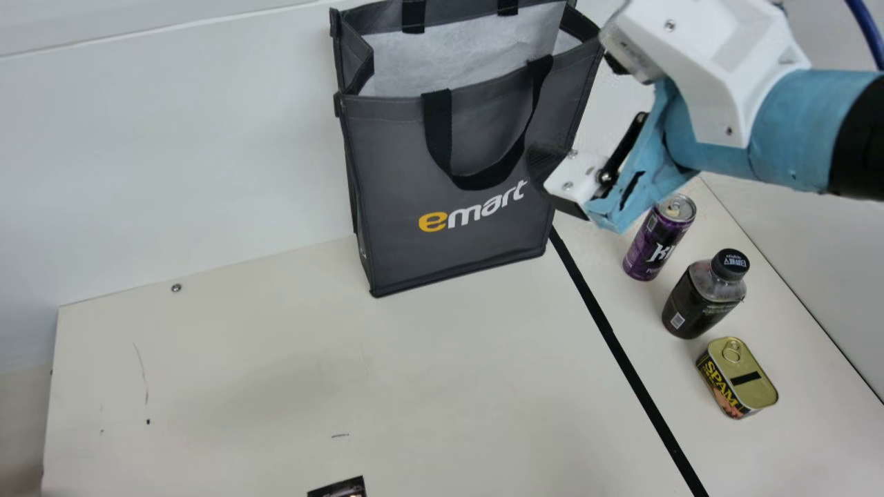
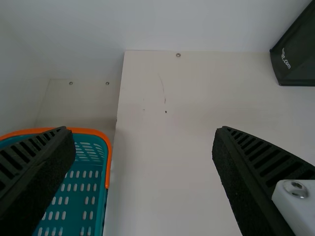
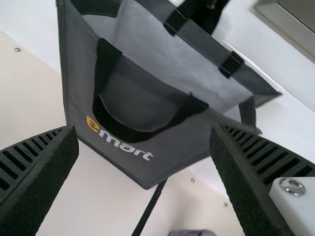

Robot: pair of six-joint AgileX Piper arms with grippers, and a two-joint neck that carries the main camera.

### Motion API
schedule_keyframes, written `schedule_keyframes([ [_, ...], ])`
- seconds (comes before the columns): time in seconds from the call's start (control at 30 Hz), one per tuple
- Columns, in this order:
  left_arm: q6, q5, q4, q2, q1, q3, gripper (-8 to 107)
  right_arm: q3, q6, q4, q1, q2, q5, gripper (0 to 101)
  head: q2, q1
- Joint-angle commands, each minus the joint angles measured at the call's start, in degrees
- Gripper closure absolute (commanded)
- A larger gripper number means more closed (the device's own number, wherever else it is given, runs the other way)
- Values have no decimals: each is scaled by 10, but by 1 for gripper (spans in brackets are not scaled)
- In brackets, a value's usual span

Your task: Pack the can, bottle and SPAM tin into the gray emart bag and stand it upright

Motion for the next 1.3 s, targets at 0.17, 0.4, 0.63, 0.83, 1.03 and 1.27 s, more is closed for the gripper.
schedule_keyframes([
  [0.17, 0, 0, 0, 0, 0, 0, 9, -29, -53, 27, 4, 32, 0, 6, -1, -12],
  [0.4, 0, 0, 0, 0, 0, 0, 9, -62, -97, 55, 4, 67, 0, 6, -1, -12],
  [0.63, 0, 0, 0, 0, 0, 0, 9, -79, -145, 81, 7, 97, 0, 6, -1, -12],
  [0.83, 0, 0, 0, 0, 0, 0, 9, -84, -189, 98, 11, 118, 0, 6, -1, -12],
  [1.03, 0, 0, 0, 0, 0, 0, 9, -96, -227, 113, 10, 142, 0, 6, -1, -12],
  [1.27, 0, 0, 0, 0, 0, 0, 9, -109, -267, 131, 4, 171, 0, 6, -1, -12],
])
